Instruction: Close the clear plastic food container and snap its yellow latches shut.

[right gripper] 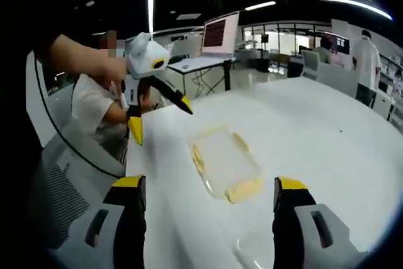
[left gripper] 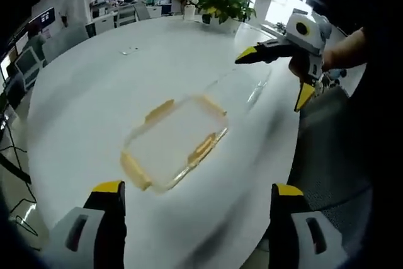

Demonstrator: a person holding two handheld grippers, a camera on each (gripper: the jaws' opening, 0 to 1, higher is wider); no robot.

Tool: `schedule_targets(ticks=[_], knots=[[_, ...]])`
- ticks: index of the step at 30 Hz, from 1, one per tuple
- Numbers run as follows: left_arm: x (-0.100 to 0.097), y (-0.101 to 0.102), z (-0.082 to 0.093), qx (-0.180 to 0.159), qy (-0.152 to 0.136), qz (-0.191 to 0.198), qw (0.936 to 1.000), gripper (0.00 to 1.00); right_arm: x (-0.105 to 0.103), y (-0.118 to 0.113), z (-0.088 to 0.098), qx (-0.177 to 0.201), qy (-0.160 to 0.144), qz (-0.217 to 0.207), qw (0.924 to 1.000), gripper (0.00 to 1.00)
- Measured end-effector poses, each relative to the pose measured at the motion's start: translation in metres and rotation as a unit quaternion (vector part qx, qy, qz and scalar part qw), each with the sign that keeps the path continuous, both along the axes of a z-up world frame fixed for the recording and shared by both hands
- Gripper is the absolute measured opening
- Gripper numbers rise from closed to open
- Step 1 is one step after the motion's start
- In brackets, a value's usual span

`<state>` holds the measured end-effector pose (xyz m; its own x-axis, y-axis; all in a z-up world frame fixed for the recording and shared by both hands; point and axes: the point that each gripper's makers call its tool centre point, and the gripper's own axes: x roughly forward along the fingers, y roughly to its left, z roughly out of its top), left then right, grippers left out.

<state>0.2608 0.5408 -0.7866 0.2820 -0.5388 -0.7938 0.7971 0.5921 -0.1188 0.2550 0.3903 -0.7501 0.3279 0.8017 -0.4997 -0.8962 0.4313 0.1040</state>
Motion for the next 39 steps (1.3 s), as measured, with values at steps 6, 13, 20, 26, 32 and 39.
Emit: schedule_targets(ticks=[6,13,20,26,32,39], knots=[[0.001,-0.002,-0.008,0.022,0.007,-0.03,0.9993,0.91,0.001,0.001,-0.004,-0.008,0.005,0.0,1.0,0.78],[0.006,0.002,-0.014,0.044,0.018,-0.061,0.997,0.9,0.002,0.003,-0.012,-0.036,-0.006,0.027,0.999,0.77],[0.014,0.011,-0.02,0.063,0.02,-0.078,0.9947,0.9,0.013,0.002,-0.022,-0.059,-0.002,0.033,0.9977,0.78],[0.02,0.015,-0.024,0.08,0.024,-0.102,0.9913,0.88,0.023,0.005,-0.025,-0.074,0.005,0.034,0.9966,0.72],[0.033,0.013,-0.022,0.069,0.028,-0.099,0.9923,0.83,0.038,0.007,-0.029,-0.095,-0.003,0.044,0.9945,0.74],[0.036,0.019,-0.029,0.083,0.04,-0.109,0.9898,0.82,0.046,0.007,-0.037,-0.105,0.006,0.046,0.9933,0.74]])
